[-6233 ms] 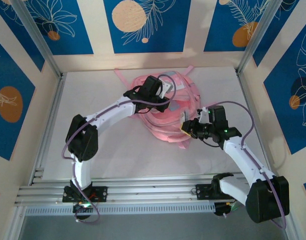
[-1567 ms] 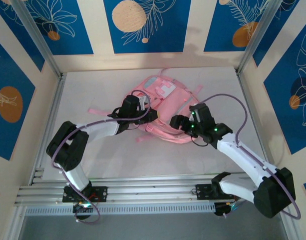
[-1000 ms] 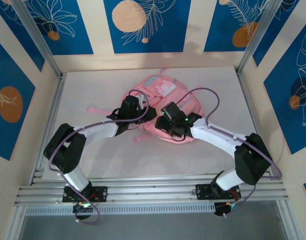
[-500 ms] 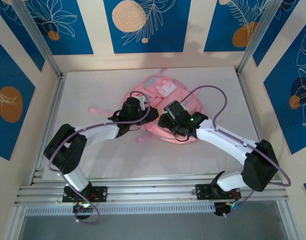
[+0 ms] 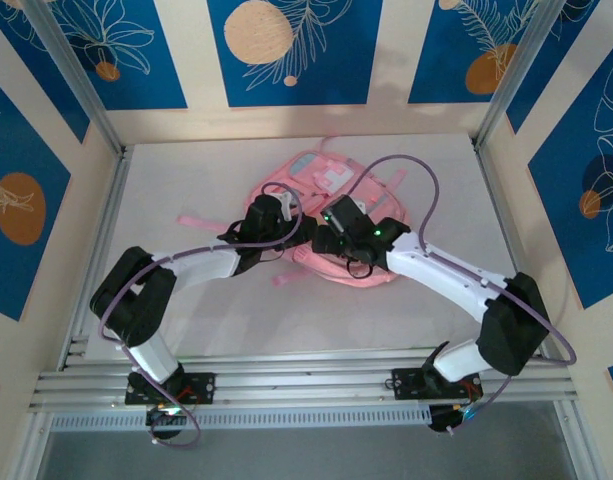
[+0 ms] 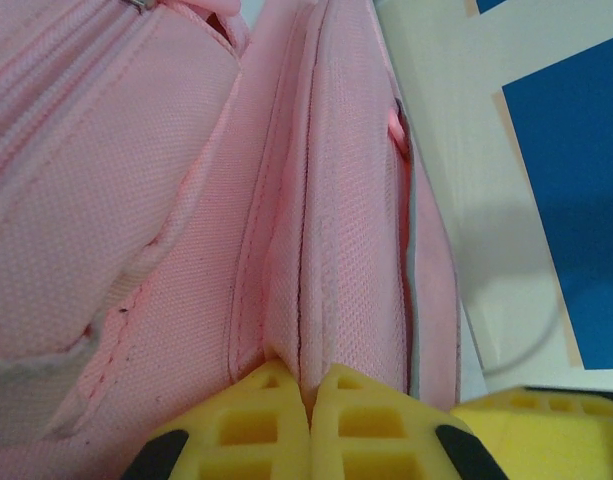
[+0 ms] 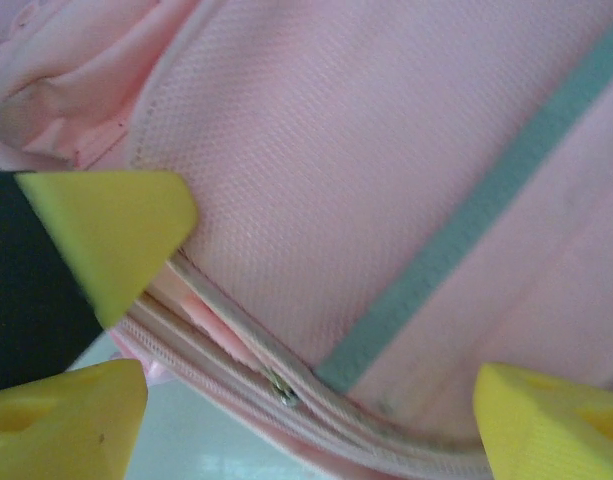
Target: Pack books, pencil case, and school supplies into a backpack
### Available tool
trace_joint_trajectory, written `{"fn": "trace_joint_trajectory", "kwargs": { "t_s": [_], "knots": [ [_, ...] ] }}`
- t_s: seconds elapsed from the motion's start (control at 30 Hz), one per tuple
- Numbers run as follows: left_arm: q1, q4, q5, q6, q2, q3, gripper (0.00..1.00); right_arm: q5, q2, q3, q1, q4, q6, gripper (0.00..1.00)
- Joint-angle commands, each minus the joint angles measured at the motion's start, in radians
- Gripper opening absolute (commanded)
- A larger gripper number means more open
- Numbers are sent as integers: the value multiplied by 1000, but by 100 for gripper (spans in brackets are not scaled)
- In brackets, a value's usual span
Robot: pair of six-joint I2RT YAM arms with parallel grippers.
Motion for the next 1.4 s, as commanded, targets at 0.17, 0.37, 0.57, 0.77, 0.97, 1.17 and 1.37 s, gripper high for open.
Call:
{"fn": "trace_joint_trajectory", "kwargs": {
  "t_s": [0.17, 0.37, 0.57, 0.77, 0.97, 1.17, 1.37],
  "knots": [
    [-21, 122, 81, -14, -31, 57, 0, 126, 103, 35, -2, 68, -192, 86],
    [-13, 103, 82, -6, -41, 72, 0, 101, 103, -49, 20, 146, -287, 84],
    [0, 99, 108, -23, -42, 85, 0, 39, 54, -151, -29, 234, -331, 84],
    [8, 70, 114, -16, -85, 110, 0, 1, 22, -228, -46, 249, -343, 85],
    [8, 56, 117, -14, -87, 137, 0, -13, -73, -271, -70, 206, -362, 85],
    [8, 97, 135, -53, -57, 140, 0, -143, -173, -311, -97, 255, -398, 86],
    [7, 92, 133, -57, -64, 134, 0, -199, -138, -265, -95, 307, -380, 88]
  ]
}}
